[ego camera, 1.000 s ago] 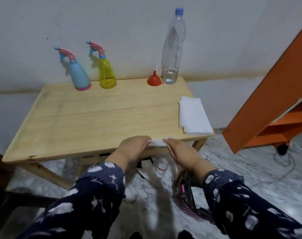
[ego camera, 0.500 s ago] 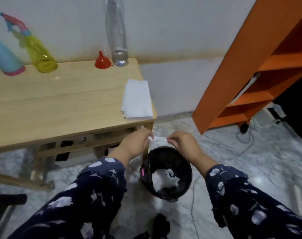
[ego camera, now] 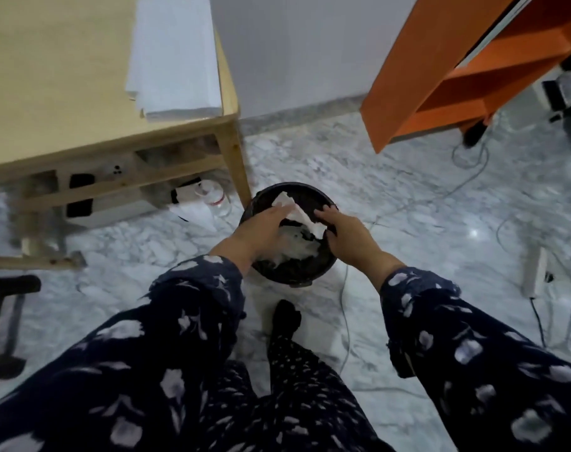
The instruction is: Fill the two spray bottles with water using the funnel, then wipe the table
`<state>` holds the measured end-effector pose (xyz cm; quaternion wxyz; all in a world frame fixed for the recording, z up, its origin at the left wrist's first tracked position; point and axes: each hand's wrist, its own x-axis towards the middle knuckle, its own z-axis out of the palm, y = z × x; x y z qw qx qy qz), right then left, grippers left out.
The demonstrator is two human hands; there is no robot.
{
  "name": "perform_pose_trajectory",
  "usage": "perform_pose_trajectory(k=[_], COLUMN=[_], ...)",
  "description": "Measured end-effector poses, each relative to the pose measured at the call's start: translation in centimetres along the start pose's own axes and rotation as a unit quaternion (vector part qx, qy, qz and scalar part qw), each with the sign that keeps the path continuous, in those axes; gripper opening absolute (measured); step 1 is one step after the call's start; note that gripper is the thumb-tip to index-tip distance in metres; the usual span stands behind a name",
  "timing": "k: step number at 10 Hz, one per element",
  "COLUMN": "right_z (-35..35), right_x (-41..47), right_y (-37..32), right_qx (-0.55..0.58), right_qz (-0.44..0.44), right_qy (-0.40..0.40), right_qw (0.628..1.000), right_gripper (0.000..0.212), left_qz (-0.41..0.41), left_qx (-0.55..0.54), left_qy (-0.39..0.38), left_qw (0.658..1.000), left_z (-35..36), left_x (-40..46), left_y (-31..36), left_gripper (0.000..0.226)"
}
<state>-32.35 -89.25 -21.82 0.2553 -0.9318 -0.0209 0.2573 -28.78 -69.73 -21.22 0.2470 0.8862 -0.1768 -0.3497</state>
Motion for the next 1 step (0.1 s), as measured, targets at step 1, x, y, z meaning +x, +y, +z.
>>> perform_pose_trajectory(k=[1], right_z=[-1.06], right_x=[0.76], right_y=[0.9], right_qx=[0.022], right_qz=[0.007], right_qy=[0.051], right_qw=[0.998], right_gripper=[0.051], left_qz=[-0.011], left_qx=[0.006], left_qy=[-0.001], left_qw=[1.0], left_z=[-0.33], left_x=[-0.02], left_y=[-0.99], left_gripper=[0.061])
